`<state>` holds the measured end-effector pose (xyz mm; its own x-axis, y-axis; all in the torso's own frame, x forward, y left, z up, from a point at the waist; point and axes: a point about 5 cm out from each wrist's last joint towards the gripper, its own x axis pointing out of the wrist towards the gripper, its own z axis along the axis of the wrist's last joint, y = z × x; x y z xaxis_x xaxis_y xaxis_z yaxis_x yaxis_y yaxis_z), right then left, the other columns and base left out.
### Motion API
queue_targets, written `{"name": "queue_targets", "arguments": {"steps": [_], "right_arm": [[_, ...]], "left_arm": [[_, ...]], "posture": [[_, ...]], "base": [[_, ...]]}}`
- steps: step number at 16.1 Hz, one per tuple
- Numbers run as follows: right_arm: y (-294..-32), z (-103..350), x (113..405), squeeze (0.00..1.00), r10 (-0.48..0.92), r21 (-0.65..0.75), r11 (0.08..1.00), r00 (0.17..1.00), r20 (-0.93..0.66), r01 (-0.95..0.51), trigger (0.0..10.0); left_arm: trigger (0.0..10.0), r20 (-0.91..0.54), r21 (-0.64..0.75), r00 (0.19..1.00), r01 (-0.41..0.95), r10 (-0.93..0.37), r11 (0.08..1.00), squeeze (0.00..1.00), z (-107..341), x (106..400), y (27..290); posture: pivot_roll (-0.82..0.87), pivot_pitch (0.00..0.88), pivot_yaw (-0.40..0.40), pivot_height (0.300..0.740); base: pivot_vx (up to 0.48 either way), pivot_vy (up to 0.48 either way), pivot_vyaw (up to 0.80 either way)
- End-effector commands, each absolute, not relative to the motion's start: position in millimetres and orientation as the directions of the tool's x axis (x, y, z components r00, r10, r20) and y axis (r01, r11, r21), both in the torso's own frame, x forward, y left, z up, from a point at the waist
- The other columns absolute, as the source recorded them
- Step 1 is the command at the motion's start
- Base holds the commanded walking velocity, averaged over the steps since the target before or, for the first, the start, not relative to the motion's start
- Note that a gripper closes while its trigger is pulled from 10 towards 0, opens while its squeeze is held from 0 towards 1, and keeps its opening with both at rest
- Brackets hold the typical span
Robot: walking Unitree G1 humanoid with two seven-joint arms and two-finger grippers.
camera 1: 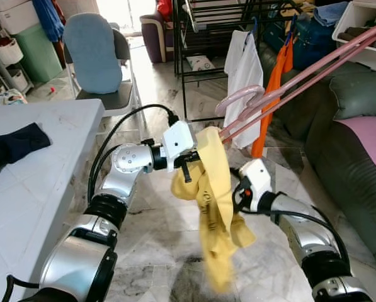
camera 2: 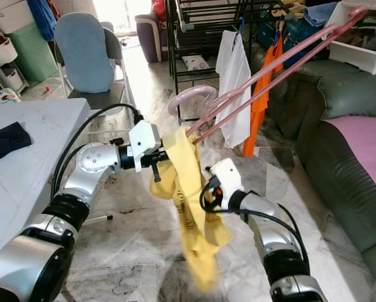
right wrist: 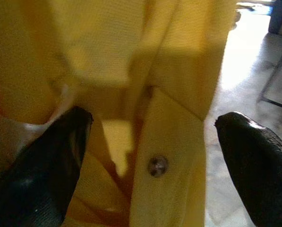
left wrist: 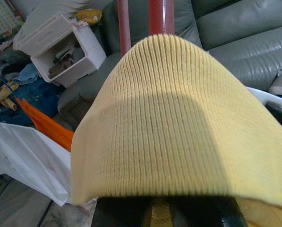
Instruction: Hang hanger
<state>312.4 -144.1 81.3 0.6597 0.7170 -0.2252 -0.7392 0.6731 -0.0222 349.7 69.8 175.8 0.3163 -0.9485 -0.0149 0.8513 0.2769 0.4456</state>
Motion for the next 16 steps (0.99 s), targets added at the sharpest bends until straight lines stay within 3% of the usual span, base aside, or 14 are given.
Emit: {"name": "queue_targets", "arguments": {"steps": [1, 3, 8, 12, 13, 14, 15, 16], "right_arm": [[-135.2, 88.6, 310.4, 0.0, 0.77, -0.01, 0.618, 0.608, -0.194, -0.786, 10.0], [-133.3, 91.0, 309.6, 0.0, 0.78, 0.006, 0.609, 0.597, -0.185, -0.793, 10.0], [-141.5, 67.2, 321.2, 0.0, 0.584, -0.055, 0.774, 0.745, -0.323, -0.63, 10.0], [-156.9, 49.7, 321.4, 0.0, 0.465, -0.036, 0.853, 0.791, -0.398, -0.52, 10.0], [-164.3, 46.0, 321.7, 0.0, 0.416, -0.032, 0.882, 0.809, -0.416, -0.471, 9.3], [-167.6, 44.8, 321.4, 0.0, 0.4, -0.028, 0.891, 0.813, -0.423, -0.453, 9.3], [-181.3, 42.2, 320.2, 0.0, 0.339, -0.028, 0.921, 0.832, -0.44, -0.39, 0.0], [-192.4, 40.8, 319.0, 0.0, 0.295, -0.025, 0.939, 0.843, -0.45, -0.342, 0.0]], "left_arm": [[0.0, 0.024, 0.495, 0.32, 0.819, -0.947, 0.29, 0.0, 193.2, 354.1, 70.8], [0.0, 0.029, 0.494, 0.314, 0.821, -0.949, 0.286, 0.0, 194.3, 353.4, 70.1], [0.0, 0.168, 0.437, 0.269, 0.842, -0.948, 0.317, 0.0, 220.8, 348.3, 65.6], [0.0, 0.32, 0.378, 0.255, 0.849, -0.912, 0.37, 0.0, 266.6, 349.1, 74.2], [0.0, 0.344, 0.372, 0.255, 0.847, -0.904, 0.381, 0.0, 275.1, 347.7, 77.4], [0.0, 0.353, 0.367, 0.258, 0.846, -0.899, 0.387, 0.0, 277.4, 347.7, 78.5], [0.0, 0.354, 0.367, 0.271, 0.84, -0.895, 0.399, 0.0, 278.9, 347.8, 83.5], [0.0, 0.348, 0.362, 0.283, 0.839, -0.894, 0.406, 0.0, 278.4, 347.9, 87.5]], "posture": [[-0.13, 0.0, 0.052, 0.74], [-0.12, 0.0, 0.053, 0.74], [-0.11, 0.0, 0.037, 0.74], [-0.1, 0.0, 0.024, 0.74], [-0.1, 0.0, 0.022, 0.74], [-0.1, 0.0, 0.021, 0.74], [-0.1, 0.0, 0.02, 0.74], [-0.1, 0.0, 0.019, 0.74]], "base": [[0.0, 0.0, 0.0], [0.0, 0.0, 0.0], [0.0, 0.0, 0.0], [0.0, 0.0, 0.0], [0.0, 0.0, 0.0], [0.0, 0.0, 0.0], [0.0, 0.0, 0.0], [0.0, 0.0, 0.0]]}}
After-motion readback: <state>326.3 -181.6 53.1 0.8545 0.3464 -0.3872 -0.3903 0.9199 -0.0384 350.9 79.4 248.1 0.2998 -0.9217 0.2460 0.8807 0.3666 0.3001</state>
